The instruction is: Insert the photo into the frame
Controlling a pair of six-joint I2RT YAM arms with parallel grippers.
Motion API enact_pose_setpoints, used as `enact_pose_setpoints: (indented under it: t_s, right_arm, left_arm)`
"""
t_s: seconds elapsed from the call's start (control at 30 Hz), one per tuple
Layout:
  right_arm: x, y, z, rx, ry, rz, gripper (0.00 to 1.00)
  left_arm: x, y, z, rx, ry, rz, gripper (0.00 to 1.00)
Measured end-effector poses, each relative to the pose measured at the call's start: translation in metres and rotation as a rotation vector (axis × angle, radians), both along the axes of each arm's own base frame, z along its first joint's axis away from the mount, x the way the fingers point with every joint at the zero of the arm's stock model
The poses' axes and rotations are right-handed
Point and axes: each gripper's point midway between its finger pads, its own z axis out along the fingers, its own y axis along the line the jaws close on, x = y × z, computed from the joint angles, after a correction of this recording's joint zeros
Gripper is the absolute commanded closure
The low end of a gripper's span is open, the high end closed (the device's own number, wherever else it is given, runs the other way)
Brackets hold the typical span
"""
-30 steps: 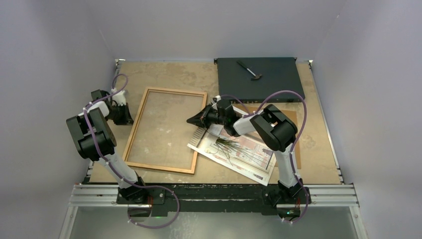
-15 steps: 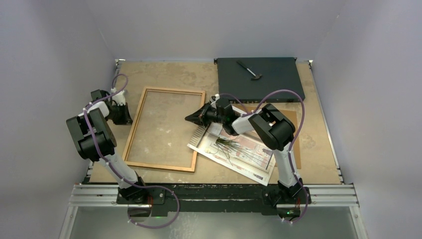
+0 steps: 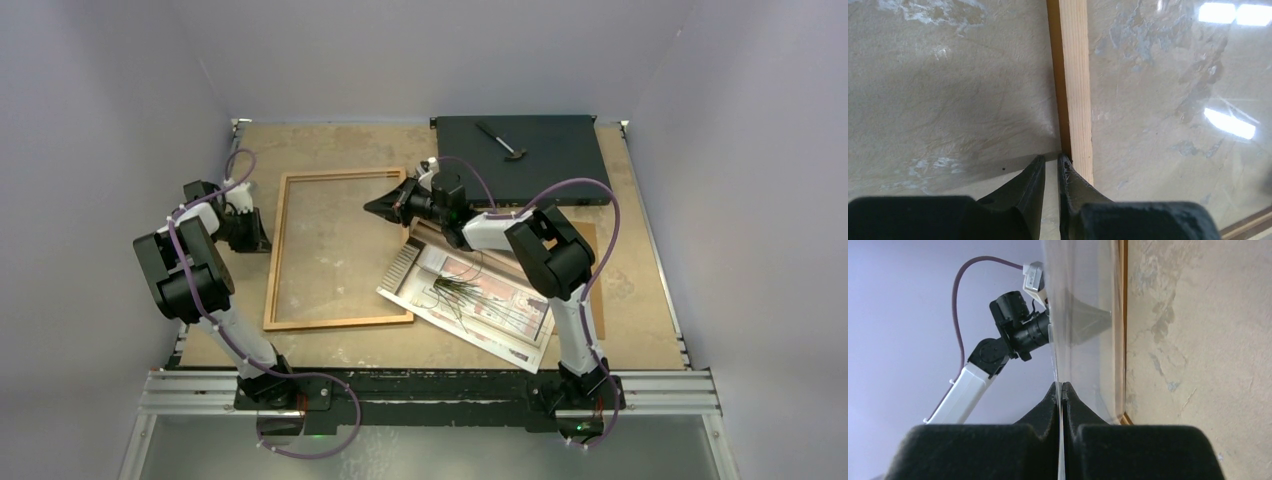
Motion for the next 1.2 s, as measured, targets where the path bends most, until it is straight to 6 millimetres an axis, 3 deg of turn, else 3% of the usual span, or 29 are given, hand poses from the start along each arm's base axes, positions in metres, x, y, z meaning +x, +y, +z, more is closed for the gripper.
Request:
enact_pose_setpoints:
  t_s: [0.23,0.63,0.8,1.03,1.2]
  right_arm:
    - [0.014,-0.003,-0.006,-0.023,-0.039,-0.009,1.00]
    - [0.014,-0.005,-0.009,-0.046,-0.026,-0.014,1.00]
    - [0.013,-0.005,0.004,-0.044,-0.053,-0.020,1.00]
    - [0.011,-0.007,0.040,-0.021,-0.126,-0.036,1.00]
    - [0.013,-0.008,0.044,-0.030,-0.160,-0.046,1.00]
  left_arm:
    - [-0.002,-0.002,0.000,-0.013,0.019,0.017,0.90]
    - [-0.007,-0.003,-0.001,-0.017,0.044,0.028,0.96]
    - [-0.009,-0.003,-0.002,-0.019,0.050,0.027,0.97]
    - [-0.010,-0.004,-0.002,-0.020,0.055,0.027,0.98]
    - [-0.010,-0.004,-0.002,-0.020,0.056,0.027,0.98]
